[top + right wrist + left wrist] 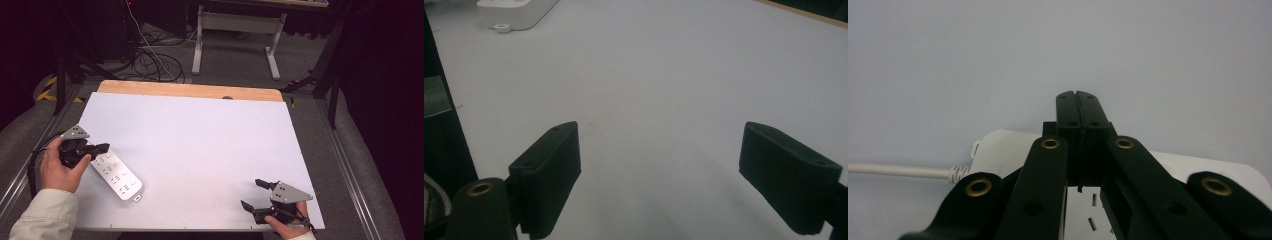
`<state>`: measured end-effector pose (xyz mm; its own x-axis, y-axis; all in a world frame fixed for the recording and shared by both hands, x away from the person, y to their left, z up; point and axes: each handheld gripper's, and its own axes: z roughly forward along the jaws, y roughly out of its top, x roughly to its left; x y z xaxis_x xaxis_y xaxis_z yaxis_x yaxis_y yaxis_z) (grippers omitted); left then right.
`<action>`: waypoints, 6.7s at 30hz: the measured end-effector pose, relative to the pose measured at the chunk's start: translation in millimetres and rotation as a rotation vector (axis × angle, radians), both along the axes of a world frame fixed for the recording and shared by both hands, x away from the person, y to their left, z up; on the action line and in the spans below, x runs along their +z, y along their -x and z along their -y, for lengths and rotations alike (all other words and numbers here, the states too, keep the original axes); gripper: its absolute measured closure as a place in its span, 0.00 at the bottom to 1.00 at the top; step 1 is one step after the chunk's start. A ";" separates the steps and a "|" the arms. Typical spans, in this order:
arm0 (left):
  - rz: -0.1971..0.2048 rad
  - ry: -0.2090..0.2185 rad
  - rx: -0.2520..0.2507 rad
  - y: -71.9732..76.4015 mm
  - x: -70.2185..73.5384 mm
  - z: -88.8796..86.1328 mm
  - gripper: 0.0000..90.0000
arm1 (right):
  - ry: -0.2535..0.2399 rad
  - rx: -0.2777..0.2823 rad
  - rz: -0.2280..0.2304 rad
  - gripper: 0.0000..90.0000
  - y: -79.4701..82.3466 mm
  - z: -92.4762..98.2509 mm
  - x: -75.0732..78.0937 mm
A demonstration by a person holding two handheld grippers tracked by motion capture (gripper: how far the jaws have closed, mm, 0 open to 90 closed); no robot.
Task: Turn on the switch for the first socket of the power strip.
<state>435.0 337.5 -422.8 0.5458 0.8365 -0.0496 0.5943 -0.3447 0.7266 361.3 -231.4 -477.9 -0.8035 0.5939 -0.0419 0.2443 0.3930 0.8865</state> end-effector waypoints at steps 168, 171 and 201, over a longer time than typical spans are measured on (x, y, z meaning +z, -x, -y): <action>0.038 0.066 -0.009 29.8 29.8 31.9 0.62 | -0.008 0.021 0.004 0.19 5.1 0.1 0.7; 0.062 0.089 -0.048 36.5 35.0 34.1 0.54 | -0.009 0.019 0.004 0.19 5.6 0.6 0.7; 0.273 0.236 -0.211 98.6 3.1 42.4 0.18 | -0.009 0.011 0.003 0.18 6.3 1.3 0.4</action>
